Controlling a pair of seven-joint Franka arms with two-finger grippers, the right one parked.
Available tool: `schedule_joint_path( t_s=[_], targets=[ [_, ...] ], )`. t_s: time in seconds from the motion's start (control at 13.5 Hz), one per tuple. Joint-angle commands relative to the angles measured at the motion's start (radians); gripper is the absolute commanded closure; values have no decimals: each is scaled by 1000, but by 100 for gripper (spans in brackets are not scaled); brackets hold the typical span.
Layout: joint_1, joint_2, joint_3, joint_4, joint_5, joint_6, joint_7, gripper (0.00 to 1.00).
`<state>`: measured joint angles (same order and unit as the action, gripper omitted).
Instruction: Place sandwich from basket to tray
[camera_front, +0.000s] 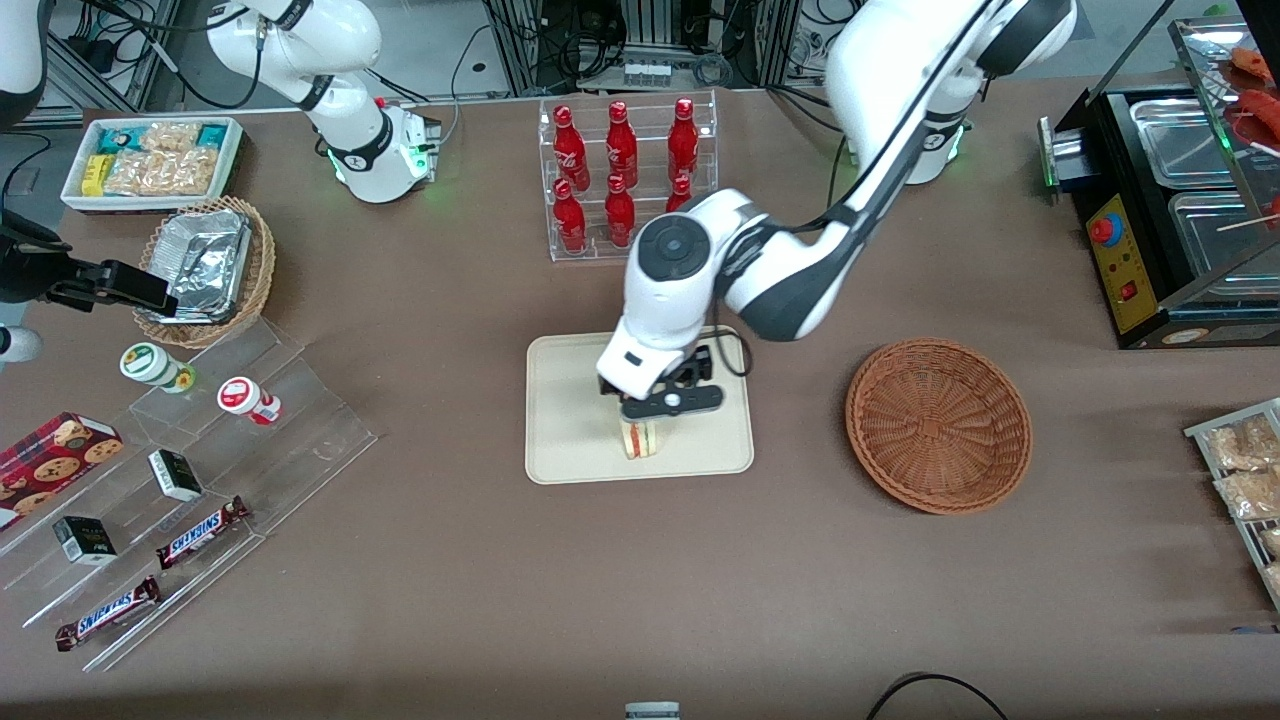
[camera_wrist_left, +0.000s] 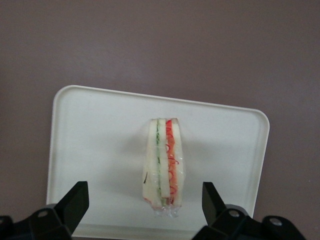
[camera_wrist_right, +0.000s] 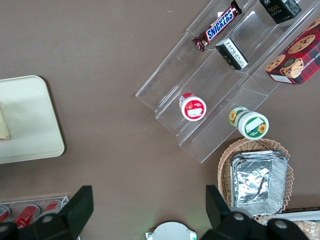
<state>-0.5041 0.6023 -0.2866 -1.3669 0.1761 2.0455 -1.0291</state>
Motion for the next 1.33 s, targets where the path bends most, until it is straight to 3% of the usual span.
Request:
schedule_joint_path(
  t_s=[0.0, 0.22, 0.52, 0.96, 1.26],
  targets=[
    [64, -125, -2, -40, 8, -126, -42, 0],
    [156, -251, -3, -115, 8, -185, -22, 0],
    [284, -406, -3, -208, -44, -254, 193, 0],
    [475, -498, -3, -205, -145, -381, 492, 0],
    [561, -541, 1, -207, -153, -473, 705, 0]
  ],
)
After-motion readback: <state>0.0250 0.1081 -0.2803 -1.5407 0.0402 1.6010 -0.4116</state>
